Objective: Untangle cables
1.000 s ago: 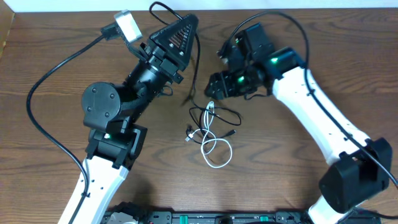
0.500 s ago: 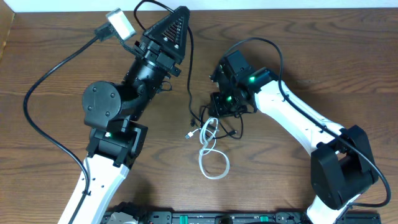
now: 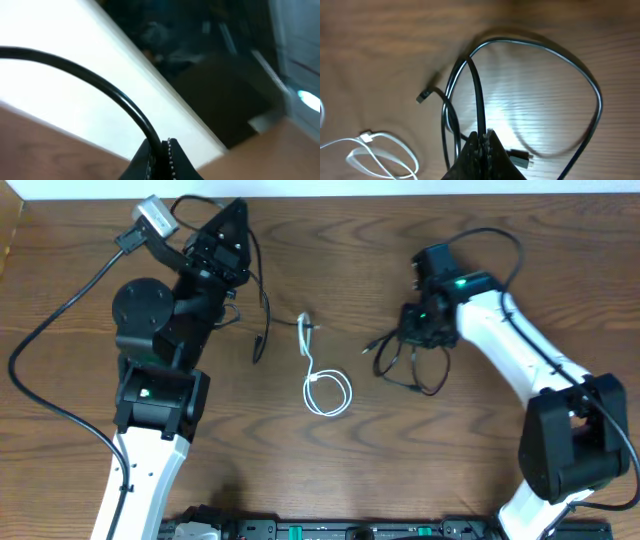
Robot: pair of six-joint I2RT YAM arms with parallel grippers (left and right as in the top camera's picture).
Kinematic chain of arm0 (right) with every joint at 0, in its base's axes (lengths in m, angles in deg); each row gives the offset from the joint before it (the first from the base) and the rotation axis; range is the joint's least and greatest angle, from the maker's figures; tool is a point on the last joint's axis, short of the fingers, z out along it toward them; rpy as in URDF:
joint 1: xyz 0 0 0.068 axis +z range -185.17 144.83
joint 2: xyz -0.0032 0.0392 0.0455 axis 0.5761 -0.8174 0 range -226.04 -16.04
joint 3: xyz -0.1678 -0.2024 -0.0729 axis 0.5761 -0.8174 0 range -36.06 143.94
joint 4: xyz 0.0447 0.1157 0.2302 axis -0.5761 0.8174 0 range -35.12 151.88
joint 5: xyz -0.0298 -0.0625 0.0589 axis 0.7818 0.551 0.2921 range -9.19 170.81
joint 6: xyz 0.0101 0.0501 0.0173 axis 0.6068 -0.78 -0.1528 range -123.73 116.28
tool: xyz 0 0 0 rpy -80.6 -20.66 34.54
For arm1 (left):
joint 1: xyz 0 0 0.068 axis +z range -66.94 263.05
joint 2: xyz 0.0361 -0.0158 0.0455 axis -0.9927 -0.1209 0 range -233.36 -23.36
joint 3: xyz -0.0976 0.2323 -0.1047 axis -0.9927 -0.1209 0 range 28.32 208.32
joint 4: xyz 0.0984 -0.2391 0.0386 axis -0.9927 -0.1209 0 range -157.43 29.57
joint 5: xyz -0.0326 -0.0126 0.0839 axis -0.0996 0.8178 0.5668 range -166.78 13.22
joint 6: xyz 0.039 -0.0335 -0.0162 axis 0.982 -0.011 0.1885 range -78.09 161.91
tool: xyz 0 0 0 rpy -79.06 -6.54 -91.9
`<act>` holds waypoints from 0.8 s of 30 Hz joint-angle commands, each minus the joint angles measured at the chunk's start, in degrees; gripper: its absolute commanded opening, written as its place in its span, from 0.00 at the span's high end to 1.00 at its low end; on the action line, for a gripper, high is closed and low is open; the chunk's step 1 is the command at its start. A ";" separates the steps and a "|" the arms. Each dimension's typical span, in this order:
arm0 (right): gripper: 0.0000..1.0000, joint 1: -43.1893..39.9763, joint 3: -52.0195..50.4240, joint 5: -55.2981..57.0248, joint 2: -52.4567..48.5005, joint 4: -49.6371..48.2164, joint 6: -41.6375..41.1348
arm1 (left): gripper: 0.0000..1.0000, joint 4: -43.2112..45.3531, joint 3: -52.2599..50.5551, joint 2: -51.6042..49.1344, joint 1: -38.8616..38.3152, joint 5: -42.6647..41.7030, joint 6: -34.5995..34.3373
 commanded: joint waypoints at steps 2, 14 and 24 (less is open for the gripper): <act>0.98 -6.60 0.90 -15.41 -0.24 -1.81 4.96 | 0.93 -3.89 1.27 0.81 0.98 5.18 -1.81; 0.38 0.31 0.87 -36.63 -0.24 -7.98 17.31 | 0.92 10.10 1.27 0.61 -1.16 -6.21 -2.27; 0.07 10.95 0.87 -30.67 -0.26 -13.84 18.03 | 0.93 9.51 1.27 0.35 -1.70 -5.05 -4.00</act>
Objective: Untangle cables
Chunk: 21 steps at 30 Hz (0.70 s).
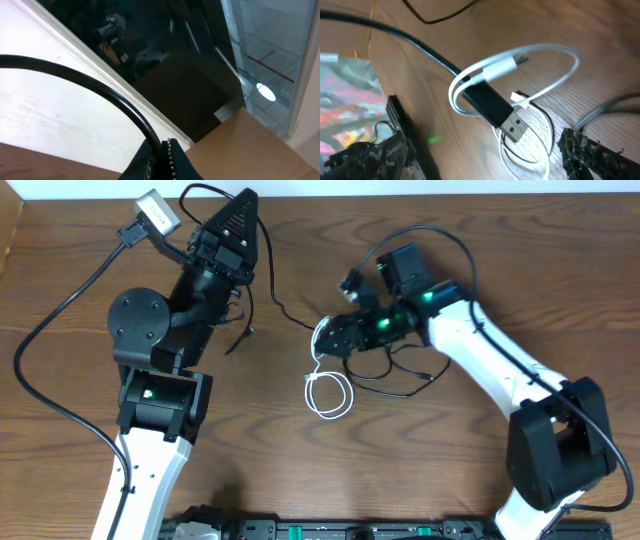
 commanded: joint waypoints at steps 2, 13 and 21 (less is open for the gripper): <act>0.10 2.45 0.74 3.39 -0.26 -0.87 -1.29 | 0.93 0.31 1.25 0.20 -0.24 0.79 -1.40; 0.23 11.41 0.72 22.43 -0.26 -6.12 -21.09 | 0.93 -0.15 1.25 -0.11 -0.24 2.73 -5.05; 0.38 14.88 0.72 35.78 -0.37 -7.87 -27.65 | 0.92 -0.17 1.25 -0.07 -0.24 2.71 -7.41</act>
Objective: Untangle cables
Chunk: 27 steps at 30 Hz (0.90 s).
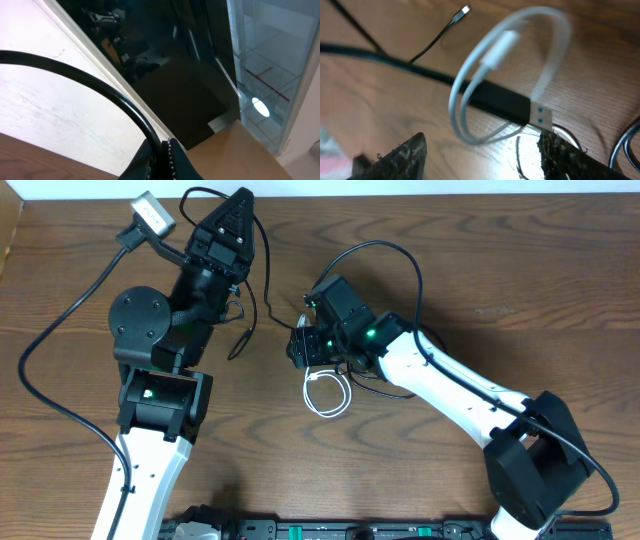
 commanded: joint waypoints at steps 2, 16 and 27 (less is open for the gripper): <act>0.47 0.61 0.72 12.31 -0.37 -0.13 -3.67 | 0.92 0.44 1.25 0.00 -0.22 0.48 -1.57; 0.88 0.63 0.66 16.90 -0.42 0.02 -6.25 | 0.92 -0.46 1.25 0.02 -0.22 0.26 -4.11; 0.98 -4.39 0.66 18.71 -0.39 5.35 -5.99 | 0.92 -5.05 1.25 0.00 -0.17 1.25 -2.73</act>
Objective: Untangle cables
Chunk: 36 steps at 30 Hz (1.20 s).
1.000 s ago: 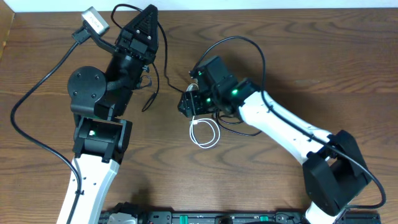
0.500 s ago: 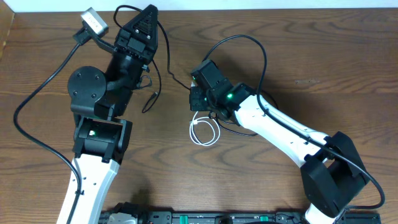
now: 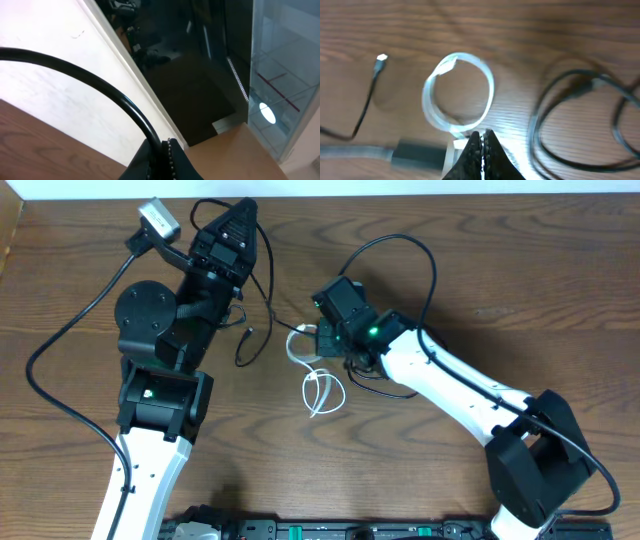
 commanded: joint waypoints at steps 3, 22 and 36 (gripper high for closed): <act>0.75 -5.84 0.66 2.05 -0.42 3.54 0.15 | 0.92 2.14 1.25 0.00 -0.20 1.70 1.18; 0.20 -12.13 0.07 0.00 -0.42 8.41 0.13 | 0.93 -7.89 45.11 -29.92 0.35 -0.61 25.51; 0.14 -11.87 -7.76 -0.39 -0.42 7.37 0.13 | 0.92 -16.28 64.85 -53.90 7.06 12.15 36.94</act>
